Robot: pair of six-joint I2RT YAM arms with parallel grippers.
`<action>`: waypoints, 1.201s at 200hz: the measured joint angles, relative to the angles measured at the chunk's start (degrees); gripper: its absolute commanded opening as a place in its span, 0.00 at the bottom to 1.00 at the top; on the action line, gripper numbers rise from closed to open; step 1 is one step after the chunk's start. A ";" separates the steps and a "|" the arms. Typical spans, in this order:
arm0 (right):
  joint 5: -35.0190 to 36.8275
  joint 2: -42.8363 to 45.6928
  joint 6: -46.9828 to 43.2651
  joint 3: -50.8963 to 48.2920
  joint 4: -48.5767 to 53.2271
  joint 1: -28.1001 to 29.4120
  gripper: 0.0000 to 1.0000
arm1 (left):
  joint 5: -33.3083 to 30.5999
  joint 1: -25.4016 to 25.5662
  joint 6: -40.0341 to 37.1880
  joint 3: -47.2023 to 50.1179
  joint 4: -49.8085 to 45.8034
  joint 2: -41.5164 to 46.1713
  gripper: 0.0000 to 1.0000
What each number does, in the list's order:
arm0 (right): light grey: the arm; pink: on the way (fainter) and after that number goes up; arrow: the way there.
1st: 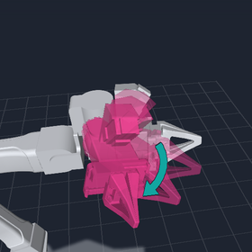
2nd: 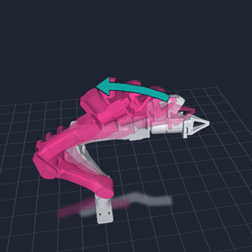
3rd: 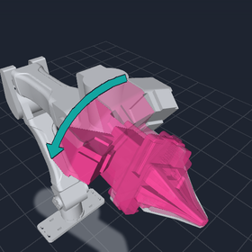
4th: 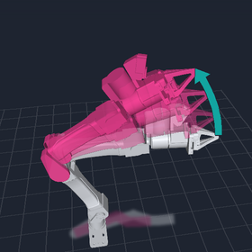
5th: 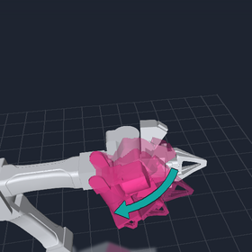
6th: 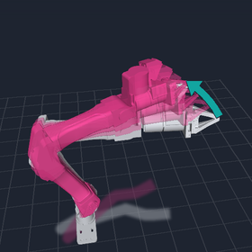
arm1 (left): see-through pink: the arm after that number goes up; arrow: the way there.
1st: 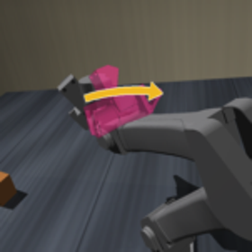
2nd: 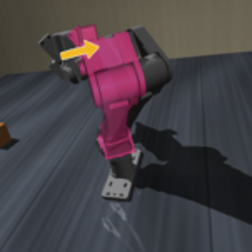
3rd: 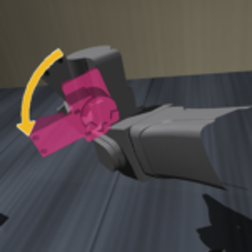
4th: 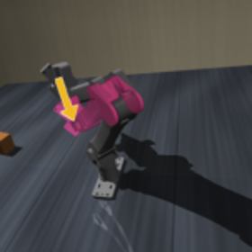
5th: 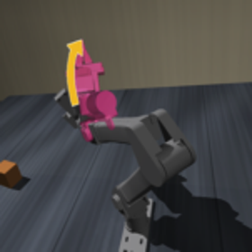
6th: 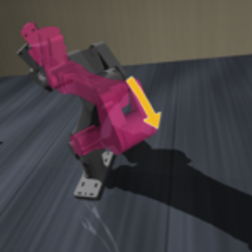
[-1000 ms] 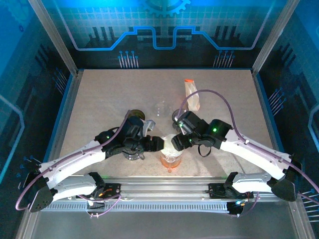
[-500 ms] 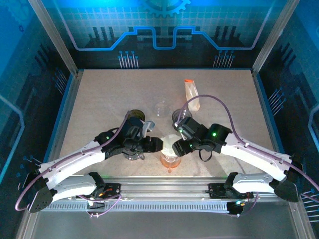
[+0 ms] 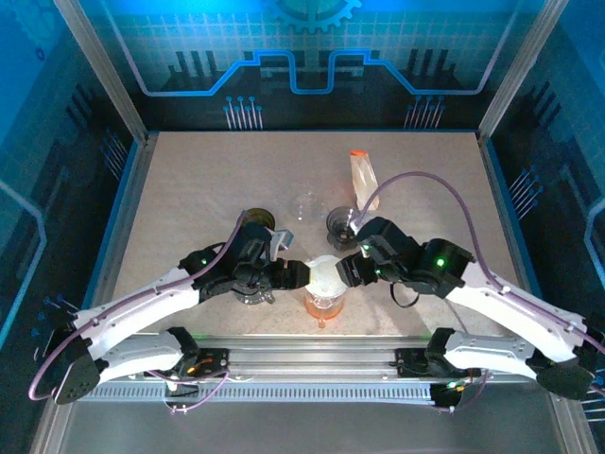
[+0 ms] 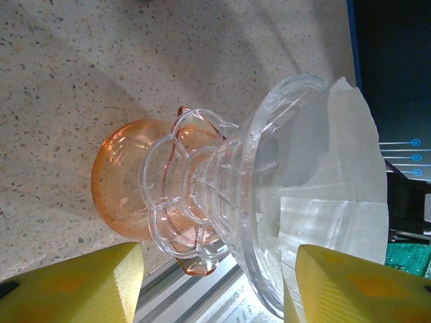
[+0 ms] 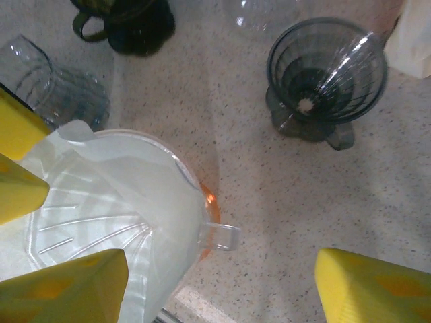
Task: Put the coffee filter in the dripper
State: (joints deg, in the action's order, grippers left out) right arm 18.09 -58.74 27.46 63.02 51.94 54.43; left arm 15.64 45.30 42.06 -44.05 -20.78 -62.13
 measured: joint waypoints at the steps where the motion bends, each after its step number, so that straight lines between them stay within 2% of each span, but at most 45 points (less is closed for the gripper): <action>1: 0.09 0.17 0.02 0.00 0.02 0.00 0.75 | 0.00 0.00 0.02 0.00 0.00 0.00 0.63; 65: 2.75 5.75 1.73 -1.64 0.09 -0.02 0.75 | -0.94 0.00 0.00 -0.26 -0.35 2.64 0.71; 130: 2.73 10.27 3.58 -6.93 -0.15 0.00 0.75 | -5.11 0.00 -0.20 -2.40 -2.16 10.08 0.99; 187: 2.49 17.64 6.19 -15.56 -0.59 0.00 0.74 | -14.75 0.00 0.02 1.44 -3.10 24.48 0.99; 240: 0.11 22.34 8.39 -26.05 -3.67 0.02 0.73 | -21.77 0.00 2.27 4.66 -8.85 29.92 0.99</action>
State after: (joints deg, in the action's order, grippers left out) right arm 18.20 -36.40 35.86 36.97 48.27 54.46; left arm -6.13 45.30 44.34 -39.40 -29.63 -32.21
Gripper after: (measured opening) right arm 0.732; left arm 0.989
